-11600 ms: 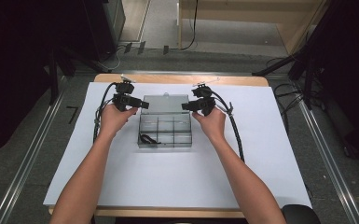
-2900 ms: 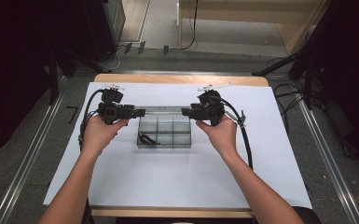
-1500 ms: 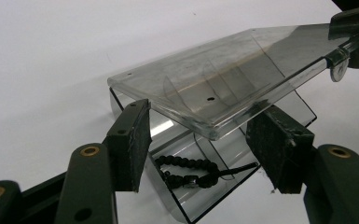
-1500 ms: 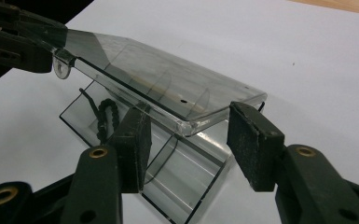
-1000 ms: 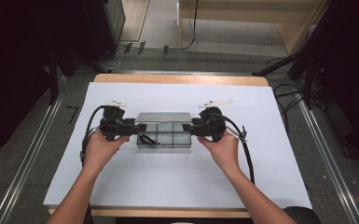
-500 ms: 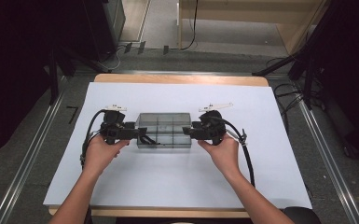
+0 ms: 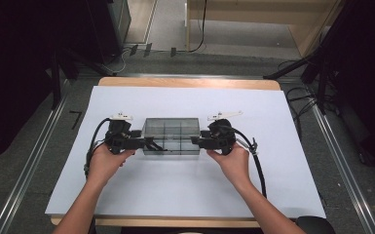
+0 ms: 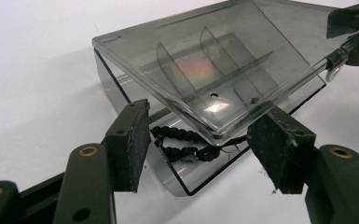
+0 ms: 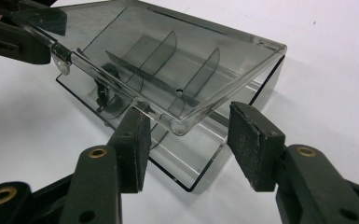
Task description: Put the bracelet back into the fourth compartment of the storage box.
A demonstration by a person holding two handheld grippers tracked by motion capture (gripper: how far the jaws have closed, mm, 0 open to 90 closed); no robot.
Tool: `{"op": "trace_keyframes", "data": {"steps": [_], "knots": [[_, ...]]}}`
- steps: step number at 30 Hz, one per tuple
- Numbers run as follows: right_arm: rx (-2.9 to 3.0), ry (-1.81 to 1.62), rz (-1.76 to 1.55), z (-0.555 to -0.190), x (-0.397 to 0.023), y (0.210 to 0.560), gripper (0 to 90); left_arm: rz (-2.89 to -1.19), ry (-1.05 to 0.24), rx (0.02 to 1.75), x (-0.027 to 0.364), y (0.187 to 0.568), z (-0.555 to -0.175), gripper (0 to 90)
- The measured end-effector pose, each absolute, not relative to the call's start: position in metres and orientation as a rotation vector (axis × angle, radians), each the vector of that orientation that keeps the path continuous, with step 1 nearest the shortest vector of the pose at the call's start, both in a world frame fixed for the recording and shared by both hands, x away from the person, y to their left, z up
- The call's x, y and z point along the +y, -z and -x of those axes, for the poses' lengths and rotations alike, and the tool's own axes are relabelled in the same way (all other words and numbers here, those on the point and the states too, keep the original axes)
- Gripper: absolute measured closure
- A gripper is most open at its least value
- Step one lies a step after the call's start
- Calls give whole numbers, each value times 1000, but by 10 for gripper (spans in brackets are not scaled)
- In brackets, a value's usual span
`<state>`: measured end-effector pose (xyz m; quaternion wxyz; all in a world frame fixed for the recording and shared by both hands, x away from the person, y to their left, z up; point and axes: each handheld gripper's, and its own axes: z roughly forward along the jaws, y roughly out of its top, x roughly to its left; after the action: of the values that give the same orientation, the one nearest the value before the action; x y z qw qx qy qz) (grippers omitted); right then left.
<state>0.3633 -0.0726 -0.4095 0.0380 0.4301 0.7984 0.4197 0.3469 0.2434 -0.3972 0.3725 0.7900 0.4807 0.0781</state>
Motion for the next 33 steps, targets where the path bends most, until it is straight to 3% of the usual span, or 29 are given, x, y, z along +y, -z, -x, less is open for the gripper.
{"op": "trace_keyframes", "data": {"steps": [33], "knots": [[2504,-1258,-1265,-359,-71,430,511,-2066,-205,1187,242,420,-342,405]]}}
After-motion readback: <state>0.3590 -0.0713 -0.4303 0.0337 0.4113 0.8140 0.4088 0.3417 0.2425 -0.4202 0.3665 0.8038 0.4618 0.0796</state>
